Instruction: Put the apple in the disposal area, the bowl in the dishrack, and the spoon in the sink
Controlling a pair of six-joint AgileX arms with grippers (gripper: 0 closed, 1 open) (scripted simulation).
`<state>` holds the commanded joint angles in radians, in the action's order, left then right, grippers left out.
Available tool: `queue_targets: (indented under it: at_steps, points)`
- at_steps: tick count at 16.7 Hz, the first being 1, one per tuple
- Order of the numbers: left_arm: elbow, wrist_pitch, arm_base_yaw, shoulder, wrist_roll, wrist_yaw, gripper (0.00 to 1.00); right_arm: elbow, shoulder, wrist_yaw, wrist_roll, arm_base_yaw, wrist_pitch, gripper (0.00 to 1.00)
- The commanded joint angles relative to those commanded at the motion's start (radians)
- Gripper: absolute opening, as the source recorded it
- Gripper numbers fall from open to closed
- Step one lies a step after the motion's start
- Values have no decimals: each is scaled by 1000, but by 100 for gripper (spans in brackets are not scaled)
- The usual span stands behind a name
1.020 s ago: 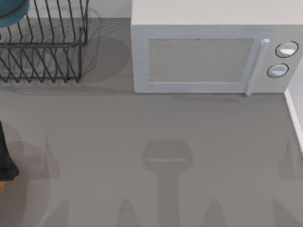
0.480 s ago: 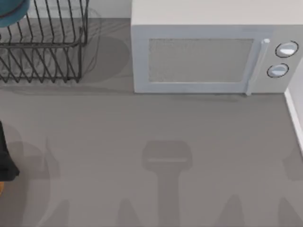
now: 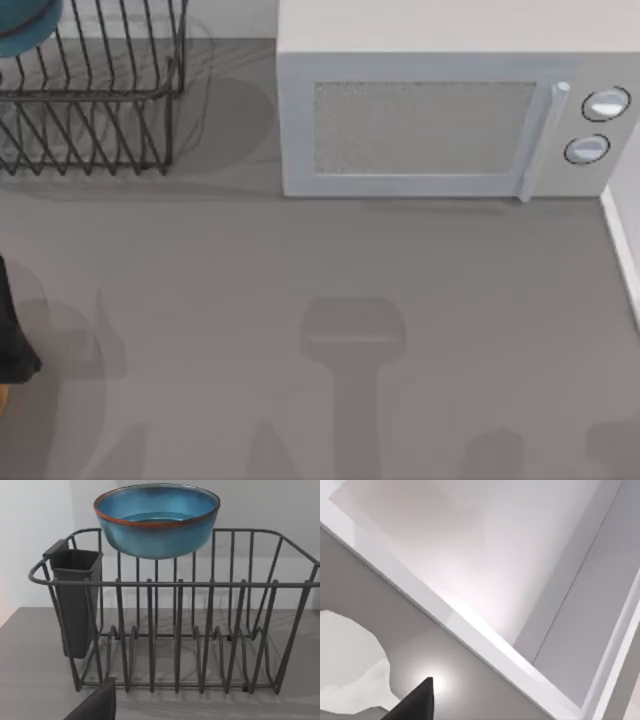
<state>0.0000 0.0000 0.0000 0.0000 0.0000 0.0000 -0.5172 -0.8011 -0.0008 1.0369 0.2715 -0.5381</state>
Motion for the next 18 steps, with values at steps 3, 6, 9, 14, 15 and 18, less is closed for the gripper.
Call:
queue_targets:
  at_steps: [3, 6, 9, 14, 15, 18]
  points:
    - [0, 0, 0, 0, 0, 0, 100, -142, -238, 2, 315, 81, -163, 100]
    - [0, 0, 0, 0, 0, 0, 100, -275, -445, 5, 579, 154, -302, 100]
    - [0, 0, 0, 0, 0, 0, 100, -390, -606, 6, 790, 213, -408, 100]
    - [0, 0, 0, 0, 0, 0, 100, -502, -746, 6, 989, 266, -498, 100]
    - [0, 0, 0, 0, 0, 0, 100, -508, -752, 5, 998, 268, -502, 100]
    - [0, 0, 0, 0, 0, 0, 100, -508, -752, 5, 998, 268, -502, 100]
